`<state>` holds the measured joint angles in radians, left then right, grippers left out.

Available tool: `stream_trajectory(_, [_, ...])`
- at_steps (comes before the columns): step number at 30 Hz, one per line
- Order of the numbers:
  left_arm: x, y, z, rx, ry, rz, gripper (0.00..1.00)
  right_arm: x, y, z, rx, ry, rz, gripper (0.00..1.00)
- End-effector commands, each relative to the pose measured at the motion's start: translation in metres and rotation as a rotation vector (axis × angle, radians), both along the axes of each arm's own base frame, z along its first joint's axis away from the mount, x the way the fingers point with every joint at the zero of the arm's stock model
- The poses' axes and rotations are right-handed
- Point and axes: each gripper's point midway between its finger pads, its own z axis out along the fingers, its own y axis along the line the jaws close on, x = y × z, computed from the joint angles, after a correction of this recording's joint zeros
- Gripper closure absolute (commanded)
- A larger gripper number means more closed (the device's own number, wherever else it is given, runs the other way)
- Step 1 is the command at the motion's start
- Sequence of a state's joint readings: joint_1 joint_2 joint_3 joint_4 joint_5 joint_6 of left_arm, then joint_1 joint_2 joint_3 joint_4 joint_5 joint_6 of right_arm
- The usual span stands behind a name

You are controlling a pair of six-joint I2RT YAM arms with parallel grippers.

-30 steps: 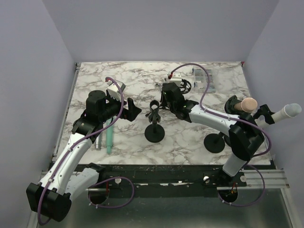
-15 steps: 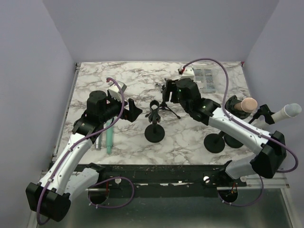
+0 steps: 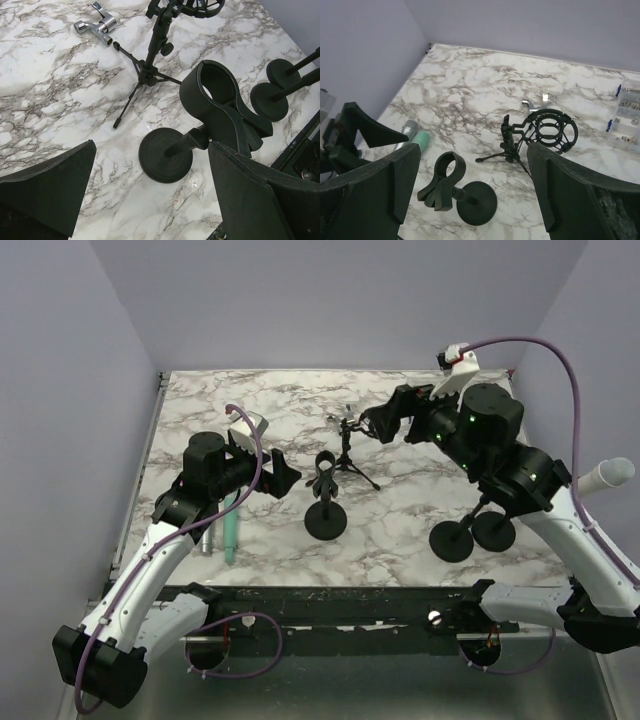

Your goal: Remove the microphone from the stand

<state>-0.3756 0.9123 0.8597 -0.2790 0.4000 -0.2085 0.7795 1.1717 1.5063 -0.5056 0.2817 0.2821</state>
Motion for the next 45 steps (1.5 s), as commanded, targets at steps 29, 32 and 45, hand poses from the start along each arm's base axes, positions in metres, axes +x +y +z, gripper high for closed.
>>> stream_trajectory(29, [0.001, -0.004, 0.005, 0.019, -0.026, -0.002, 0.02, -0.102, -0.205, 0.035, -0.282, -0.098, -0.381, 0.0])
stream_trajectory(32, [0.0, -0.004, 0.005, 0.021, -0.027, 0.0, 0.02, -0.099, -0.204, 0.018, -0.315, -0.069, -0.388, 0.0])
stream_trajectory(45, [0.001, -0.004, 0.004, 0.027, -0.029, 0.002, 0.01, -0.094, -0.223, 0.001, -0.356, -0.086, -0.512, 0.19])
